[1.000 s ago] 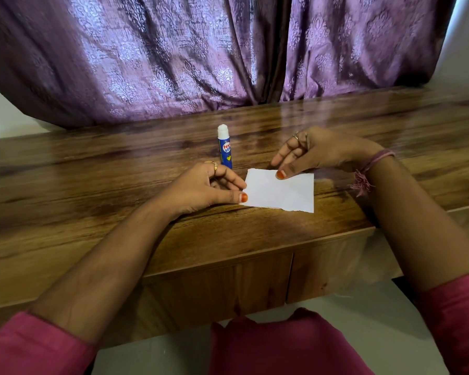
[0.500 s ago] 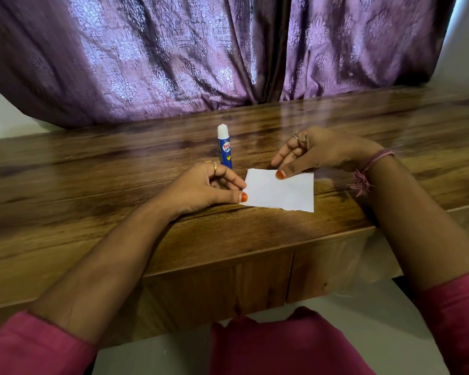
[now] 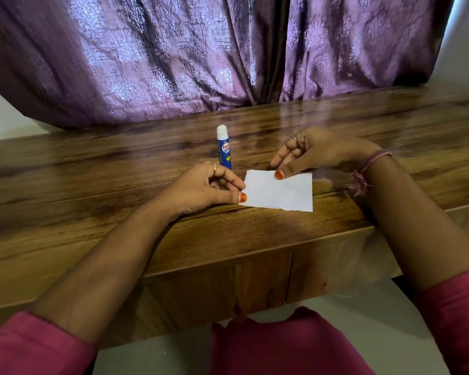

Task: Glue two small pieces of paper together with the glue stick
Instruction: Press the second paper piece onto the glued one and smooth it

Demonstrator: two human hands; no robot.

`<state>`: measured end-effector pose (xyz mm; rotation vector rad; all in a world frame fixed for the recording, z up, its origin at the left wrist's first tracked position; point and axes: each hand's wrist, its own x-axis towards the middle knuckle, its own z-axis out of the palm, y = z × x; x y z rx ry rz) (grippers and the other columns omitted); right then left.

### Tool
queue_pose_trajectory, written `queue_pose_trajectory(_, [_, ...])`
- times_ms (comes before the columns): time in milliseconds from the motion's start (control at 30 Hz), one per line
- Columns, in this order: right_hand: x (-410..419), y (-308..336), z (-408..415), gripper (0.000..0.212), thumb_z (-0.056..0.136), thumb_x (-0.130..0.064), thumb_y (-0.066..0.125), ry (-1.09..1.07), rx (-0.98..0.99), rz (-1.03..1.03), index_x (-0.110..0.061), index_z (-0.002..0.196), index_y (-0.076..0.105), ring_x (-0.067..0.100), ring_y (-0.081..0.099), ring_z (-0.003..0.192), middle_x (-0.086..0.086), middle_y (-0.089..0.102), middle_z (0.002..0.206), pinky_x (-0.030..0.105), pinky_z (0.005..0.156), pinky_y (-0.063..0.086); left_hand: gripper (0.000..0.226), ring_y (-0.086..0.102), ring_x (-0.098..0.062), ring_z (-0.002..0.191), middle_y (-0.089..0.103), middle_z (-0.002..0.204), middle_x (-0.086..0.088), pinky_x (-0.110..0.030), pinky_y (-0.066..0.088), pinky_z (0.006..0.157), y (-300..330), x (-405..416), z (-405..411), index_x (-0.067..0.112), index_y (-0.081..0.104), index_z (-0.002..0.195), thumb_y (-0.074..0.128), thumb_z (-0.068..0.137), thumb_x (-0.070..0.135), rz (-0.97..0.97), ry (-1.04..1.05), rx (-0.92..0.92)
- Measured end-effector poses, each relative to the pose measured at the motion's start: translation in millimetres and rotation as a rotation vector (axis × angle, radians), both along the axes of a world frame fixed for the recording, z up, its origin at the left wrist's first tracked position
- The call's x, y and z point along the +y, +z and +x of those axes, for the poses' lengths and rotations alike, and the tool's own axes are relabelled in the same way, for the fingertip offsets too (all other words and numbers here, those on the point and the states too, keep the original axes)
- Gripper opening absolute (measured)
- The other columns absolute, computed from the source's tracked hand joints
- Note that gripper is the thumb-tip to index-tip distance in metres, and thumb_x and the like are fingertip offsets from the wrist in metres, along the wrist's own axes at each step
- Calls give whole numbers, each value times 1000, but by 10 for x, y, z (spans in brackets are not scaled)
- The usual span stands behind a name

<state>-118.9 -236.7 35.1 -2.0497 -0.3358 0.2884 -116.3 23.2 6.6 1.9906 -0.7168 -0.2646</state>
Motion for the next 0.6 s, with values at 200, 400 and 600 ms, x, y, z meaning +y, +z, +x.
queue_pose_trajectory(200, [-10,-4,11,37,61,-14,80,6,-1,12,-8,96,70,10,72,73,4,77,78,19,68,58,19,54,9,57,66,62,17,-5,40,55,-6,-6,5,18,71,83,81,69,10,-9,2,5])
queue_pose_trajectory(400, [-62,11,16,43,58,-16,82,22,13,-2,-8,99,70,15,73,78,9,77,84,21,69,59,19,54,8,59,66,64,16,-6,41,56,-6,1,11,18,72,84,81,68,12,-1,1,-1])
queue_pose_trajectory(600, [-61,11,25,40,60,-12,80,22,21,11,-8,98,70,14,73,77,9,76,83,19,64,57,19,54,7,59,66,65,16,-6,42,57,-3,0,18,20,72,82,81,68,11,3,-2,-4])
